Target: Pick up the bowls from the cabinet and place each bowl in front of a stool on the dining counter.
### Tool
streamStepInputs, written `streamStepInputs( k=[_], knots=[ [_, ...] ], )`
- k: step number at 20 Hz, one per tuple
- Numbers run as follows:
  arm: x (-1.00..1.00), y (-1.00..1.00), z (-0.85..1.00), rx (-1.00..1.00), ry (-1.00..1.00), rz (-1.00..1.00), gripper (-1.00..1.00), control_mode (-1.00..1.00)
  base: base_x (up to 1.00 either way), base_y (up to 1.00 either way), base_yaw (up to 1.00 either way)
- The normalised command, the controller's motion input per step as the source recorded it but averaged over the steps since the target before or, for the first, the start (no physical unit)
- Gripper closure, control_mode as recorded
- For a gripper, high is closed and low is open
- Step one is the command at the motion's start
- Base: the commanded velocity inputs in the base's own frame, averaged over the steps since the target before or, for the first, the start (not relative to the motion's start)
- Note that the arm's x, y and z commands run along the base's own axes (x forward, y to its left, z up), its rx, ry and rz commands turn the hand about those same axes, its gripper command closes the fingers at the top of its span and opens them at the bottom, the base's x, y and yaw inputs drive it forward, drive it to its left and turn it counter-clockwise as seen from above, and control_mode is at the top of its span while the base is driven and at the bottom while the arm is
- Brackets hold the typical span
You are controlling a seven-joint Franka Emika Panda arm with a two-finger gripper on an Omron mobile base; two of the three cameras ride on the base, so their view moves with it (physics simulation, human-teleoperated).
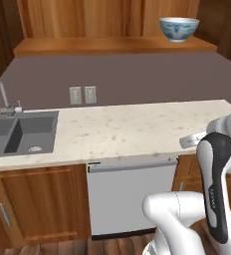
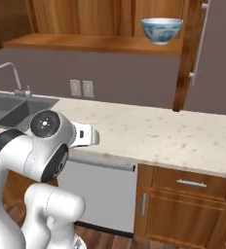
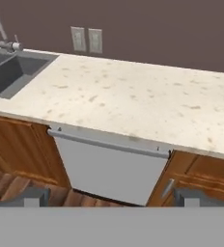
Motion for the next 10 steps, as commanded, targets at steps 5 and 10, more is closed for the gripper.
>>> streamStepInputs(
  k=[5, 10],
  knots=[
    [0.00, 0.00, 0.00, 0.00, 0.00, 0.00, -1.00, 1.00, 0.26, 0.26, -0.51],
    [0.00, 0.00, 0.00, 0.00, 0.00, 0.00, -1.00, 1.00, 0.38, 0.23, -0.18]
  ],
)
